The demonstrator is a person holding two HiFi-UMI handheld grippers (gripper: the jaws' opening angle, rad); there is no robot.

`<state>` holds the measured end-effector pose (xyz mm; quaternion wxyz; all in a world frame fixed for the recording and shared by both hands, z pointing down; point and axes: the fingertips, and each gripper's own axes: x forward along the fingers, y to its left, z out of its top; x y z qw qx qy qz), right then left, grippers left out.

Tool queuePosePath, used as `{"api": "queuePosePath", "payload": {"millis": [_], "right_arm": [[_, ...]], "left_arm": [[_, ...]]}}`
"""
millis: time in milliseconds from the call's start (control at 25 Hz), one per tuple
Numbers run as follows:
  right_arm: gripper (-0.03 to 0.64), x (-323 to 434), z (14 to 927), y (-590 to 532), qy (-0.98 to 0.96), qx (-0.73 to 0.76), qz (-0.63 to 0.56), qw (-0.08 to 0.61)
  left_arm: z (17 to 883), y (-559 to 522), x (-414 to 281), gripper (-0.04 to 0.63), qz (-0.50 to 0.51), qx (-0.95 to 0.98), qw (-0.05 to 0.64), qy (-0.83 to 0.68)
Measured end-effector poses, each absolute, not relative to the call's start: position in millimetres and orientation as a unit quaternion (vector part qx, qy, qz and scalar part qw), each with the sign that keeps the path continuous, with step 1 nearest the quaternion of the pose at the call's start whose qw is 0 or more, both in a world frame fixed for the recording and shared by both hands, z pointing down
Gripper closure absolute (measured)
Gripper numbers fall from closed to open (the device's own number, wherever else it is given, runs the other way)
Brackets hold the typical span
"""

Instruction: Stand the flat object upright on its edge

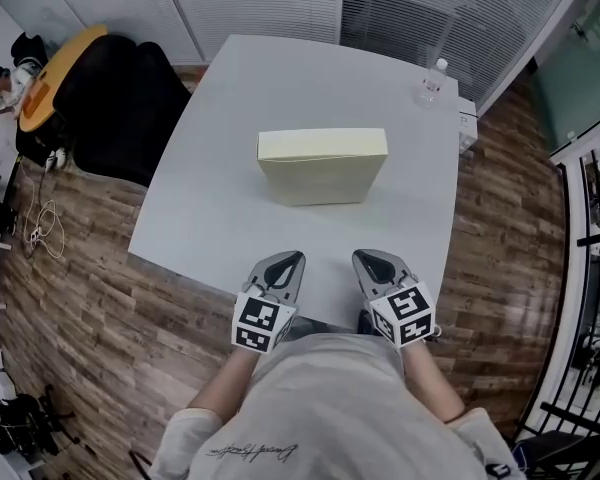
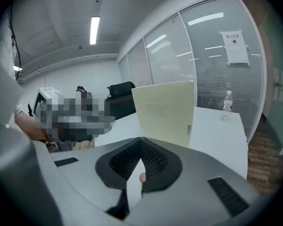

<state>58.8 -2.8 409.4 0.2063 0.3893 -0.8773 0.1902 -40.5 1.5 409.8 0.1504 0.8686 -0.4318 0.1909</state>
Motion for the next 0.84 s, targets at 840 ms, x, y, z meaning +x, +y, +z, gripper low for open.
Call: {"api": "queuePosePath", "payload": {"millis": [840], "right_arm": [[0.592,58.4,408.2,-1.2,-0.881,0.386,0.19,0.198]], "left_arm": [[399.0,2.4,-43.4,0.584,0.194,0.869,0.126,-0.437]]}}
